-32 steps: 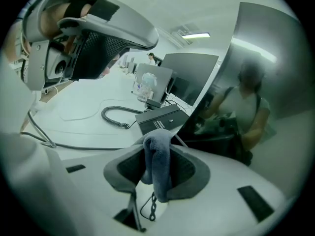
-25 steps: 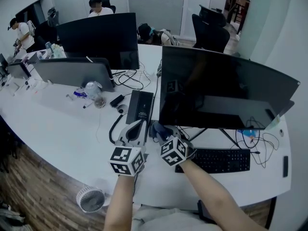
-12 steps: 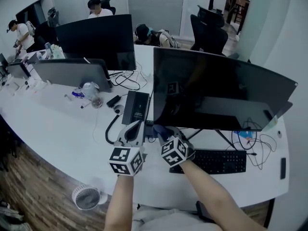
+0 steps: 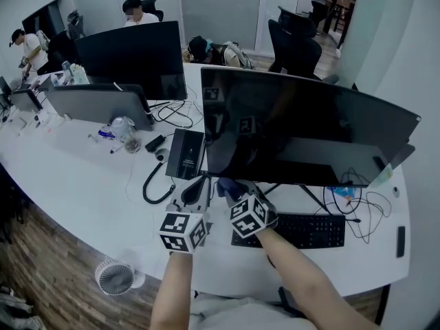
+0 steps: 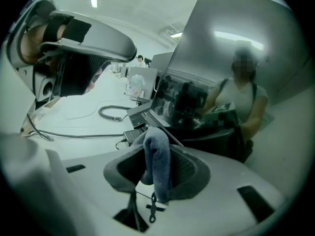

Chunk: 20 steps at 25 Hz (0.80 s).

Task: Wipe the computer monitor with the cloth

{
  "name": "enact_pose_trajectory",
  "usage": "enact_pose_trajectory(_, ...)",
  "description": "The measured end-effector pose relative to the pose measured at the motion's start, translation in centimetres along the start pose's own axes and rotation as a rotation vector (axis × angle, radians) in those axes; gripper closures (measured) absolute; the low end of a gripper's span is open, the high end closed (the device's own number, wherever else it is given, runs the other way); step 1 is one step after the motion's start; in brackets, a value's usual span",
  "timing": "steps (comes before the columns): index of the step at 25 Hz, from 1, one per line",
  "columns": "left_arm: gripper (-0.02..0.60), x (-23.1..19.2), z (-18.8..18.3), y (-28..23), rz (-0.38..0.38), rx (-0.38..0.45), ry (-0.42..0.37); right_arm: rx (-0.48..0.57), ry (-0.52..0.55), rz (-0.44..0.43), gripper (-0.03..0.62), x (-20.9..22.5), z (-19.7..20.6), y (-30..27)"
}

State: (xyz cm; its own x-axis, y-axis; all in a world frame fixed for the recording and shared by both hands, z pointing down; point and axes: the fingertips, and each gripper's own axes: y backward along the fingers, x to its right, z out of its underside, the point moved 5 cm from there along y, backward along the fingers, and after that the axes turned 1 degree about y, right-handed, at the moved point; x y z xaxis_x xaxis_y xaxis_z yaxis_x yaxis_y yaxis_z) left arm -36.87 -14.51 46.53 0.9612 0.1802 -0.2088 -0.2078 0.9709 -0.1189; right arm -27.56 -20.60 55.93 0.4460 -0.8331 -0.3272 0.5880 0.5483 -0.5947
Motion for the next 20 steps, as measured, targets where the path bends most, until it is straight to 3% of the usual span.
enact_pose_trajectory(20,0.574,3.3,0.8,-0.9,-0.001,-0.041,0.001,-0.016,-0.033,0.011,0.470,2.2,2.3,1.8)
